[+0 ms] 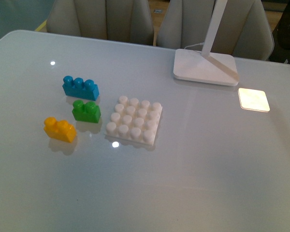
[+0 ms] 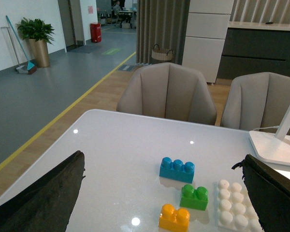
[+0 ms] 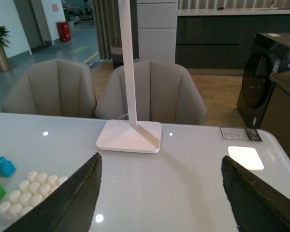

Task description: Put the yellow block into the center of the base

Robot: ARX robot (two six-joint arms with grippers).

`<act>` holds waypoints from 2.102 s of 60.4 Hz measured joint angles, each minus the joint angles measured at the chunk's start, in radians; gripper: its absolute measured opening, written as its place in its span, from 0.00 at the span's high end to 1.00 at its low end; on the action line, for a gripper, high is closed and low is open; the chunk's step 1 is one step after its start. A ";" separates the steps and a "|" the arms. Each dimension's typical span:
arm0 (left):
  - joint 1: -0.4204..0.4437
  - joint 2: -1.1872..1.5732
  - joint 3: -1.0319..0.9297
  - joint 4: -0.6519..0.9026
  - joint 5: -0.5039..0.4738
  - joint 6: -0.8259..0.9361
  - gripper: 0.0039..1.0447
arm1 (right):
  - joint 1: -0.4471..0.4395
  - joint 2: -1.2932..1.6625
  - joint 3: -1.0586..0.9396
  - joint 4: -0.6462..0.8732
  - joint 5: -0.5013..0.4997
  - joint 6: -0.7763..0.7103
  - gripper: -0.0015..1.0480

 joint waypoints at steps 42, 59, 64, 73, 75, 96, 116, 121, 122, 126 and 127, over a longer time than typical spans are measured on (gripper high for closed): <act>-0.137 0.900 0.088 0.420 0.159 0.002 0.07 | 0.000 -0.001 0.000 0.000 0.000 0.000 0.09; -0.107 1.558 0.120 1.011 0.188 0.065 0.07 | 0.000 -0.001 0.000 0.000 0.000 0.000 0.09; -0.095 1.726 0.161 1.141 0.206 0.093 0.07 | 0.000 -0.001 0.000 0.000 0.000 0.000 0.09; -0.077 1.935 0.225 1.233 0.232 0.132 0.07 | 0.000 -0.001 0.000 0.000 0.000 0.000 0.09; -0.075 1.969 0.238 1.242 0.234 0.136 0.07 | 0.000 -0.001 0.000 0.000 0.000 0.000 0.09; -0.102 2.201 0.404 1.254 0.221 0.173 0.07 | 0.000 -0.001 0.000 0.000 0.000 0.000 0.09; -0.138 2.322 0.546 1.165 0.182 0.163 0.07 | 0.000 -0.001 0.000 0.000 0.000 0.000 0.09; -0.129 2.333 0.574 1.131 0.177 0.144 0.07 | 0.000 -0.001 0.000 0.000 0.000 0.000 0.09; -0.126 2.336 0.581 1.121 0.175 0.138 0.07 | 0.000 -0.001 0.000 0.000 0.000 0.000 0.09; -0.112 2.351 0.607 1.094 0.166 0.114 0.07 | 0.000 -0.001 0.000 0.000 0.000 0.000 0.09; -0.108 2.356 0.613 1.091 0.163 0.111 0.07 | 0.000 -0.001 0.000 0.000 0.000 0.000 0.09</act>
